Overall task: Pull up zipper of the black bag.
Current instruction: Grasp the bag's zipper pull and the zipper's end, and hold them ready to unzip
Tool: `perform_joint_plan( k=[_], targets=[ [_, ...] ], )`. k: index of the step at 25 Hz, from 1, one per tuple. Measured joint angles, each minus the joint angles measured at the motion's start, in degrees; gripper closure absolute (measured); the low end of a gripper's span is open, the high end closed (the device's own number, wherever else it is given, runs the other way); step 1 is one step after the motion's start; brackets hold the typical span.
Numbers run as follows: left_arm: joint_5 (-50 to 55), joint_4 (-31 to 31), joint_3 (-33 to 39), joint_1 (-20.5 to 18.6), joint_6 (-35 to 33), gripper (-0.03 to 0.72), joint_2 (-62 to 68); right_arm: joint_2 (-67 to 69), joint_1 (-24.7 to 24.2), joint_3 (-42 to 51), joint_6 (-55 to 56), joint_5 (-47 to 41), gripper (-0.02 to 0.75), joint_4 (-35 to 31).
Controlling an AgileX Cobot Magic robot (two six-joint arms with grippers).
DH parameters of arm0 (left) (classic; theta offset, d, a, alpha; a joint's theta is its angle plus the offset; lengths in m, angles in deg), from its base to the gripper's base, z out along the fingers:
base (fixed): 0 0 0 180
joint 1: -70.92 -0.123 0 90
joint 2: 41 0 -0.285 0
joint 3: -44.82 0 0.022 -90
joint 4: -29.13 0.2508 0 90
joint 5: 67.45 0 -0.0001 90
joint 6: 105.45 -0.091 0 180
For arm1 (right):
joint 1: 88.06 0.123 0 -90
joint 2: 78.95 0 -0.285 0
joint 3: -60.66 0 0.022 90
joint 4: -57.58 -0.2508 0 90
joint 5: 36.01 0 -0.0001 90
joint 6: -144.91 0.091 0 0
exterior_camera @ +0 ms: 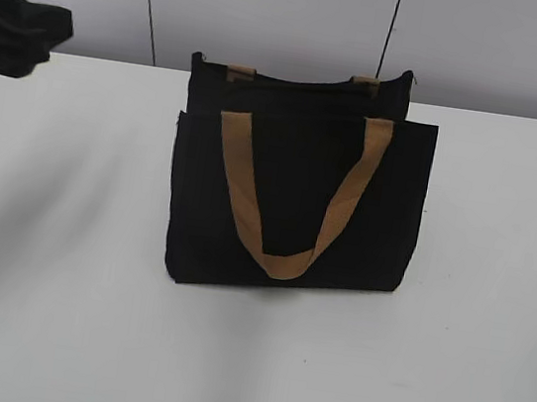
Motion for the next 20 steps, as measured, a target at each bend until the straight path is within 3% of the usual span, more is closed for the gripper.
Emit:
perform_joint_plan(
  k=[7,13,20],
  targets=[
    [-8.0,0.0,2.5,2.6,0.0,0.279,10.2,0.0,0.0,0.0,0.0,0.0,0.304,0.0],
    [-24.8,0.3,10.1,3.8,0.1,0.288,18.1,0.0,0.0,0.0,0.0,0.0,0.304,0.0],
    [-34.7,2.9,10.7,3.8,0.1,0.291,28.4,0.0,0.0,0.0,0.0,0.0,0.304,0.0]
  ],
)
